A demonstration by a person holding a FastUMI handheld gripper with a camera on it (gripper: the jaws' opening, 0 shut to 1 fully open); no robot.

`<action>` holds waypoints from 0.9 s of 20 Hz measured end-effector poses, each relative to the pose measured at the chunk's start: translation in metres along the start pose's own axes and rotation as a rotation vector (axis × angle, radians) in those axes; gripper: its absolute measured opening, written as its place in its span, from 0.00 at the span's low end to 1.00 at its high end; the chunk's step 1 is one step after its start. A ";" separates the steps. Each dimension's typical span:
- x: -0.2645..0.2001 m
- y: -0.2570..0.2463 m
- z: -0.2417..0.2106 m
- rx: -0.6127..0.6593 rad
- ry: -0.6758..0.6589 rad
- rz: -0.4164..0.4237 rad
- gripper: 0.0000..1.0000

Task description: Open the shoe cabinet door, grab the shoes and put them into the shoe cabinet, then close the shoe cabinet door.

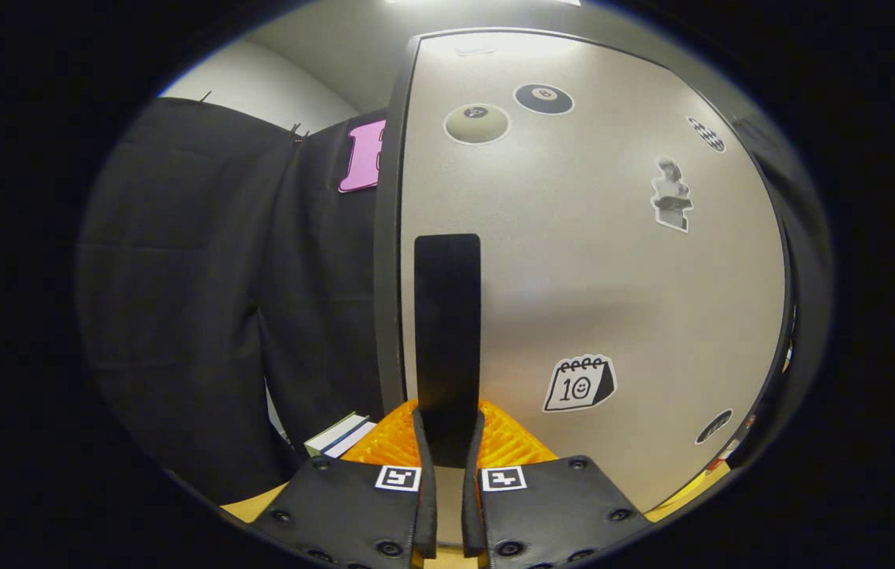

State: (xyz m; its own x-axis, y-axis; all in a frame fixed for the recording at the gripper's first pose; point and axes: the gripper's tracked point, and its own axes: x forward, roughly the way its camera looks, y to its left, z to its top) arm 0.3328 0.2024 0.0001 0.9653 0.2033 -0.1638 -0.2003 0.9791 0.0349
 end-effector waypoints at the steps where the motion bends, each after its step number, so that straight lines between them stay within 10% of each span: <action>1: -0.003 -0.001 0.000 -0.013 0.010 0.012 0.14; 18: -0.109 -0.010 -0.005 -0.024 0.060 0.217 0.14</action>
State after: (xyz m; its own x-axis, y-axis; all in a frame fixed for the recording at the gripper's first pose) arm 0.2291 0.1710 0.0129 0.8877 0.4081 -0.2131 -0.4068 0.9120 0.0522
